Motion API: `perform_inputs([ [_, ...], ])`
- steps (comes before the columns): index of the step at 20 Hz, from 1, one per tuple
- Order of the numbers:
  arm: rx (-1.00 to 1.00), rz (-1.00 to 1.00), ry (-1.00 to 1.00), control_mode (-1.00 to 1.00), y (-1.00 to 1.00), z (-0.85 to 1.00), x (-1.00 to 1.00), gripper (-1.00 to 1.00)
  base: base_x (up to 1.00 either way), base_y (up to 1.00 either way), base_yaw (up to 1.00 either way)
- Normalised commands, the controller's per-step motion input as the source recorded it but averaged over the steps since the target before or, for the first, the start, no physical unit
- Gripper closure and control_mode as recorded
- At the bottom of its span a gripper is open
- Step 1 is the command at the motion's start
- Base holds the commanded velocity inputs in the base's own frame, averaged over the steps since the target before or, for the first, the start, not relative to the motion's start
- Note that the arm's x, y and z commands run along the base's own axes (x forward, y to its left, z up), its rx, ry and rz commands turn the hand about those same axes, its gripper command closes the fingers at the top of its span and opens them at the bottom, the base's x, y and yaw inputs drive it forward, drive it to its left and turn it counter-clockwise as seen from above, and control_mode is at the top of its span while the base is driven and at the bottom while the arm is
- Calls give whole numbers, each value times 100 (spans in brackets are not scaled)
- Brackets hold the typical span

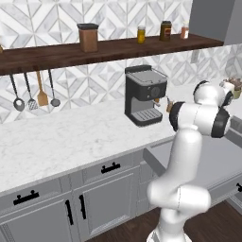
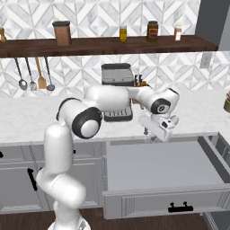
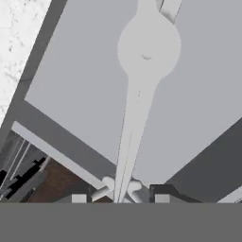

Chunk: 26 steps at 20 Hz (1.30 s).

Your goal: Pick the tongs from the drawer and place it on the counter.

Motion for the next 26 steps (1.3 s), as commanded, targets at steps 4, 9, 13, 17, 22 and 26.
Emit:
perform_inputs([
  [4,-8,-20,-7,-100,100,87,70,100,0,0,0],
  [9,-7,-15,-2,-100,76,-8,51,100,0,0,0],
  [13,-2,-13,0,-100,54,-63,52,100,0,0,0],
  [17,0,-12,0,-100,27,-38,74,100,0,0,0],
  [22,0,-7,0,-100,14,-57,86,100,0,0,0],
  [26,0,-8,-2,-100,11,-41,76,-100,0,0,0],
])
